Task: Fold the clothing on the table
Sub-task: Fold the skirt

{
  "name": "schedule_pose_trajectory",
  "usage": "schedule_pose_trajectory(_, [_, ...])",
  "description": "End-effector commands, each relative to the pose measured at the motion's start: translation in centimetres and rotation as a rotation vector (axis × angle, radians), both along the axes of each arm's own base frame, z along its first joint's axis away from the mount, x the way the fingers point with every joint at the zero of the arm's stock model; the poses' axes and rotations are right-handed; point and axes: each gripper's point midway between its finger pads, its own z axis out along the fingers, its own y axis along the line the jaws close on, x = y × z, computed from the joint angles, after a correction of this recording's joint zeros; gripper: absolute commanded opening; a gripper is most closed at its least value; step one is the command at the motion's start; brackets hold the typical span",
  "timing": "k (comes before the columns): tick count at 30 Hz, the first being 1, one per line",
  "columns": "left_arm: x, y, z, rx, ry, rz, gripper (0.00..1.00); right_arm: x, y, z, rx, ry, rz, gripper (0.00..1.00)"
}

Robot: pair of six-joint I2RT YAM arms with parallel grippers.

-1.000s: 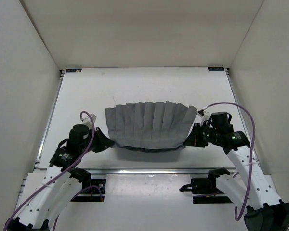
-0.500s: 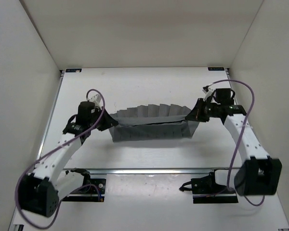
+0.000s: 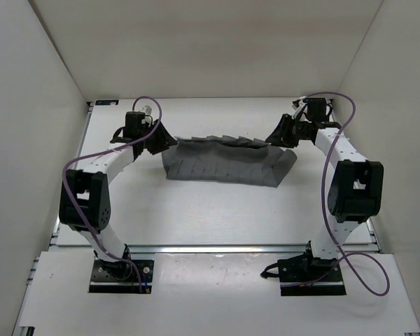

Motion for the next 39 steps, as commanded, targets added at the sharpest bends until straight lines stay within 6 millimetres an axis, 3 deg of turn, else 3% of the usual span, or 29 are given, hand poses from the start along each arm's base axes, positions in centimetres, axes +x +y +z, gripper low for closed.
schedule_pose_trajectory(1, [3.2, 1.3, 2.8, -0.038, -0.109, 0.05, 0.58, 4.8, -1.5, 3.7, -0.046, -0.203, -0.046, 0.38])
schedule_pose_trajectory(3, [4.4, 1.9, 3.7, -0.085, -0.138, 0.072, 0.6, 5.8, -2.4, 5.1, -0.045, -0.247, -0.102, 0.46])
schedule_pose_trajectory(5, [4.5, 2.6, 4.1, -0.081, -0.131, 0.073, 0.62, 5.5, -3.2, 6.3, -0.068, -0.273, -0.139, 0.51])
schedule_pose_trajectory(6, [4.0, 2.9, 4.2, -0.056, -0.124, 0.069, 0.62, 4.9, -3.1, 5.3, -0.09, -0.247, -0.158, 0.53])
schedule_pose_trajectory(8, [2.4, 3.0, 2.9, -0.016, -0.093, 0.063, 0.63, 3.0, -3.9, 4.2, -0.139, -0.198, -0.212, 0.56])
schedule_pose_trajectory(9, [0.9, 2.5, 2.2, -0.001, -0.082, 0.055, 0.62, 1.7, -3.7, 3.2, -0.13, -0.162, -0.228, 0.57])
schedule_pose_trajectory(10, [-0.8, 2.6, 0.8, 0.006, -0.053, 0.067, 0.63, 1.3, -3.4, 3.5, -0.113, -0.17, -0.246, 0.58])
schedule_pose_trajectory(13, [-4.3, 2.0, -1.5, 0.008, -0.037, 0.091, 0.63, -3.2, -2.6, -0.6, -0.071, -0.076, -0.286, 0.56])
schedule_pose_trajectory(14, [-5.6, 1.8, -2.6, 0.011, -0.013, 0.097, 0.63, -3.6, -2.5, 0.0, -0.065, -0.104, -0.296, 0.56])
schedule_pose_trajectory(16, [-6.9, 1.3, -3.9, 0.011, 0.014, 0.084, 0.64, -5.3, -2.4, -1.4, -0.073, -0.074, -0.307, 0.57])
schedule_pose_trajectory(18, [-7.8, 1.3, -5.2, 0.014, 0.042, 0.082, 0.64, -6.1, -2.3, -1.0, -0.072, -0.093, -0.299, 0.56])
schedule_pose_trajectory(20, [-8.4, 1.7, -6.2, 0.019, 0.057, 0.117, 0.64, -7.2, -2.4, -2.0, -0.086, -0.066, -0.296, 0.56])
schedule_pose_trajectory(27, [-6.5, 2.0, -7.2, 0.039, 0.02, 0.22, 0.63, -10.1, -1.3, -3.7, -0.057, -0.044, -0.309, 0.57])
schedule_pose_trajectory(32, [-5.3, 1.6, -7.6, 0.029, -0.01, 0.274, 0.63, -12.0, -1.6, -6.0, -0.08, 0.016, -0.328, 0.6])
schedule_pose_trajectory(35, [-4.8, 1.8, -8.5, 0.055, 0.013, 0.297, 0.61, -12.1, -2.2, -6.2, -0.056, 0.008, -0.357, 0.6])
schedule_pose_trajectory(39, [-4.4, 2.4, -9.1, 0.058, 0.007, 0.349, 0.5, -12.8, -2.2, -6.6, -0.037, 0.007, -0.384, 0.61])
